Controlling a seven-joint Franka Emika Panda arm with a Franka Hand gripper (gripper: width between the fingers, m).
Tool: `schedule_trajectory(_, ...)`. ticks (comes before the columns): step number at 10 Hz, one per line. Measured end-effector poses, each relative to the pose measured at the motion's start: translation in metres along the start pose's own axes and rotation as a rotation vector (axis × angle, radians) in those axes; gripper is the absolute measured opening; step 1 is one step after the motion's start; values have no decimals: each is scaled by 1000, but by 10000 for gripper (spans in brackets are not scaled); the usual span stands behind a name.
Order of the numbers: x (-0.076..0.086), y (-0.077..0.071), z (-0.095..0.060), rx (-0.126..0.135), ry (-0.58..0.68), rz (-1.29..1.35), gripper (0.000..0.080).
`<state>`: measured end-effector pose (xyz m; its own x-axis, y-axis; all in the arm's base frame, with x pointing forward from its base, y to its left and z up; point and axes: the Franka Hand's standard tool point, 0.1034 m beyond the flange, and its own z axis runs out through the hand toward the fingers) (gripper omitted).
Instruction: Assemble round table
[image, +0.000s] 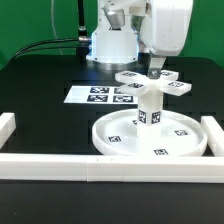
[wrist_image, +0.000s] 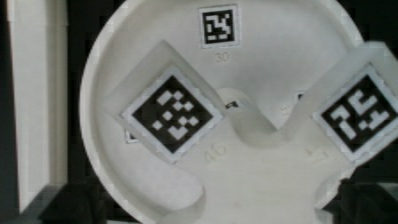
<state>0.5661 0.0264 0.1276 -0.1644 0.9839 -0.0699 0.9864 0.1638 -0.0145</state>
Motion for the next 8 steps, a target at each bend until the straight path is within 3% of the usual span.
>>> schedule_trajectory(4,18,-6,6,11,9,69,649)
schedule_trajectory(8,16,-13,19,34,8,73,649)
